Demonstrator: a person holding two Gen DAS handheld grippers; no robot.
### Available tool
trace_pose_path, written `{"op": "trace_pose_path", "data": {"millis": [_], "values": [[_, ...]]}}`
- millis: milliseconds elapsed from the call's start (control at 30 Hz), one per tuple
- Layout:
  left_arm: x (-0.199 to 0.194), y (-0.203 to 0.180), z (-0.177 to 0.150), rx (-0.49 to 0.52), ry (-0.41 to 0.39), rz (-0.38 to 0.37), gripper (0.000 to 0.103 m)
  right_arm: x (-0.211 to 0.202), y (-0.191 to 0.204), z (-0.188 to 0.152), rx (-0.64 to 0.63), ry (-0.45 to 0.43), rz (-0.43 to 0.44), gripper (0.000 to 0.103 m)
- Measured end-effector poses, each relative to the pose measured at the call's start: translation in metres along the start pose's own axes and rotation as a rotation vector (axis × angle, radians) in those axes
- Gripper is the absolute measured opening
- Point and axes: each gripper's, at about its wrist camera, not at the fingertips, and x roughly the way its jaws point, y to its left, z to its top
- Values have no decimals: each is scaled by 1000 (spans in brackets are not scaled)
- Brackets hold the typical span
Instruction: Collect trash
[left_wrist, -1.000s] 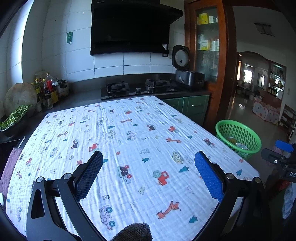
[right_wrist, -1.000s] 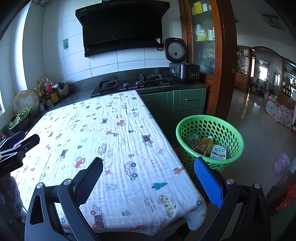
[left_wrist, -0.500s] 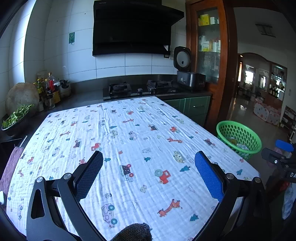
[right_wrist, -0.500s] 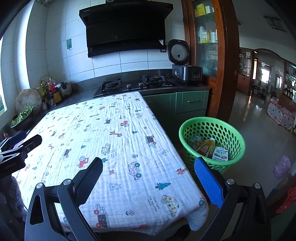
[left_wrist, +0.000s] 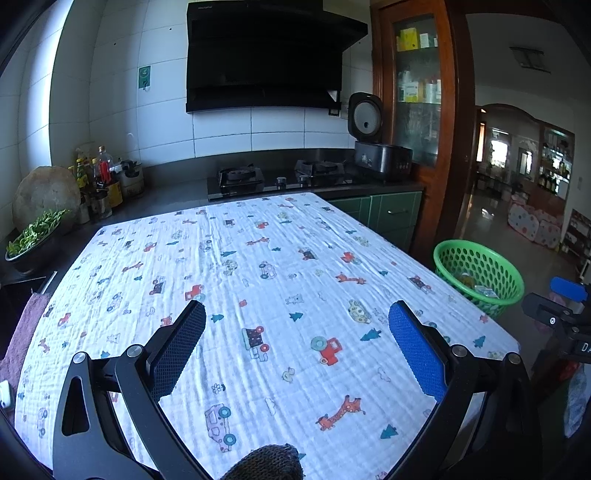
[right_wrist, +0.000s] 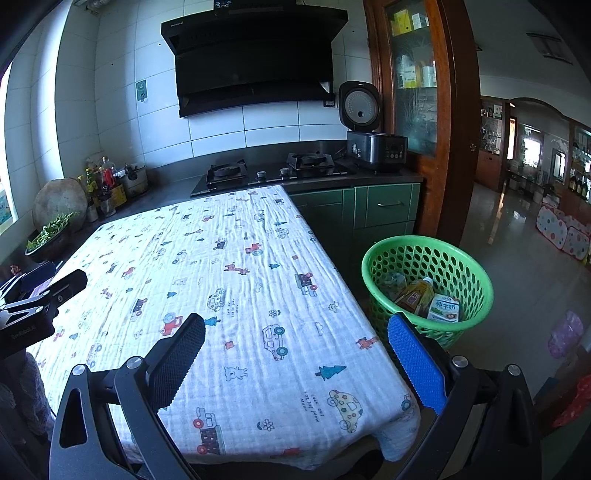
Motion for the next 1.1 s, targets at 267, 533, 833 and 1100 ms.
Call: {"op": "trace_pose_path", "data": {"millis": [267,533,833,1100], "values": [[2,1,0,0,9,2,98,0,0,0,1,2,2,96],[3,0,0,1,10,2,98,0,1,-1,3,3,5,96],[3,1,-2,-1,10,6,98,1,2,0,1,5,9,96],[2,0,-3,-2,5,5,98,0,3,-2,3,1,16,96]]}}
